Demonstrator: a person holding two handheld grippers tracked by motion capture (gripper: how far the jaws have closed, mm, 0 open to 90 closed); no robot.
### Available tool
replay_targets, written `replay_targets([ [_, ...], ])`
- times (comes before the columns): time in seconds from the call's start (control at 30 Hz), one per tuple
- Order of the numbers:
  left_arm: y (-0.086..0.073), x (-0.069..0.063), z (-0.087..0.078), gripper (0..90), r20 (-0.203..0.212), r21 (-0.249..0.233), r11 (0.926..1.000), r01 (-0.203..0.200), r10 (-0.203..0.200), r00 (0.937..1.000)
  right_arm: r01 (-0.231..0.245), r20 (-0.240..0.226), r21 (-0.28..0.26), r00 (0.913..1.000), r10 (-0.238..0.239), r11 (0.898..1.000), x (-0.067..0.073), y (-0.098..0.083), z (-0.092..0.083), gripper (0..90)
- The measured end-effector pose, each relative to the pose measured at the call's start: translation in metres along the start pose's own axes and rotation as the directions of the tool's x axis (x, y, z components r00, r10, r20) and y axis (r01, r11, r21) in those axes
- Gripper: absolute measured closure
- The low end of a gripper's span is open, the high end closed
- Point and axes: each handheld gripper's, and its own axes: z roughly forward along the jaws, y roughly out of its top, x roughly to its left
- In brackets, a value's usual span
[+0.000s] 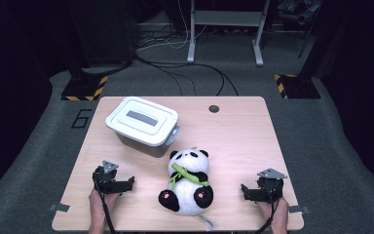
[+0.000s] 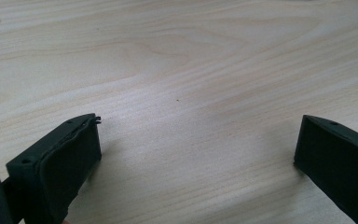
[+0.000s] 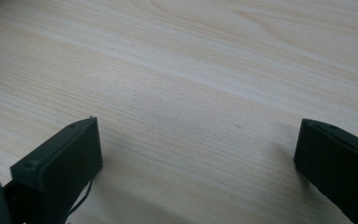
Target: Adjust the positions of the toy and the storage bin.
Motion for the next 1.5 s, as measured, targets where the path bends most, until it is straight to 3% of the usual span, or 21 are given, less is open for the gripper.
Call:
replay_targets([
  [0.4,0.0,0.0,0.0,0.0,0.004,-0.001,1.0,-0.003,0.003,1.0,-0.029,0.007,0.023,0.9995,0.029,0.999,0.0,0.002,-0.001,0.2],
  [0.57,0.0,0.0,0.0,0.0,0.003,-0.001,1.0,-0.003,0.003,1.0,-0.033,0.012,0.056,0.9994,0.033,0.998,0.002,0.006,-0.004,1.1],
  [0.83,0.0,0.0,0.0,0.0,0.005,0.0,1.0,-0.005,0.005,1.0,-0.046,-0.013,0.05,0.9988,0.047,0.998,0.008,0.015,-0.017,1.8],
  [1.23,0.0,-0.001,0.0,0.0,0.005,0.001,1.0,-0.006,0.006,1.0,-0.023,-0.065,0.03,0.9976,0.025,0.999,0.023,0.031,-0.031,3.1],
  [1.5,0.0,-0.001,0.0,0.0,0.008,0.0,1.0,-0.009,0.009,0.9999,-0.007,-0.082,0.025,0.9966,0.009,1.0,0.028,0.035,-0.03,3.3],
])
